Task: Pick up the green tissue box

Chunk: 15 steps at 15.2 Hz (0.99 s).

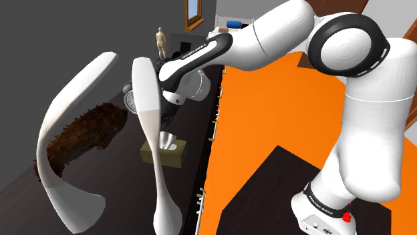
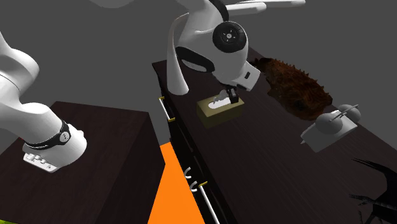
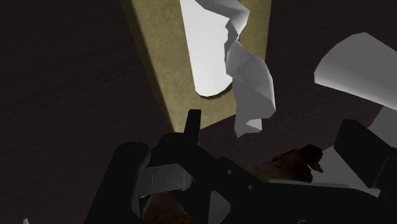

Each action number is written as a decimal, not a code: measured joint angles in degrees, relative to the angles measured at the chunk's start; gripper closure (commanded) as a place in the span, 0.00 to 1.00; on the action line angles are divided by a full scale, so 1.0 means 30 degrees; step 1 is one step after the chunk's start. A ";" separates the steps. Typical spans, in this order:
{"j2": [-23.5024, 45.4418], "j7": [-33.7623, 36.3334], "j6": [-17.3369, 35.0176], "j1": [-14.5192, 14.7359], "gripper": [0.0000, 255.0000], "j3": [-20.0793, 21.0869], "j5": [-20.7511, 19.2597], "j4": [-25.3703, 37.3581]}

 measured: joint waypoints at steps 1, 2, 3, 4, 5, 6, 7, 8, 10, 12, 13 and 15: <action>0.0178 -0.0167 0.0157 -0.0013 0.00 0.0045 0.0118 -0.0011; 0.0301 -0.0330 0.0290 -0.0032 0.00 0.0084 0.0227 -0.0058; 0.0508 -0.0559 0.0465 -0.0071 0.00 0.0134 0.0376 -0.0081; 0.0643 -0.0673 0.0570 -0.0083 0.00 0.0161 0.0454 -0.0073; 0.0711 -0.0730 0.0621 -0.0088 1.00 0.0177 0.0490 -0.0070; 0.0751 -0.0750 0.0642 -0.0088 1.00 0.0182 0.0502 -0.0053; 0.0771 -0.0763 0.0652 -0.0089 1.00 0.0186 0.0509 -0.0046; 0.0767 -0.0771 0.0660 -0.0089 1.00 0.0191 0.0515 -0.0025; 0.0758 -0.0785 0.0679 -0.0085 1.00 0.0201 0.0516 0.0037; 0.0778 -0.0783 0.0676 -0.0086 1.00 0.0198 0.0510 0.0071; 0.0779 -0.0785 0.0685 -0.0085 1.00 0.0199 0.0516 0.0069; 0.0754 -0.0794 0.0684 -0.0090 1.00 0.0201 0.0520 0.0046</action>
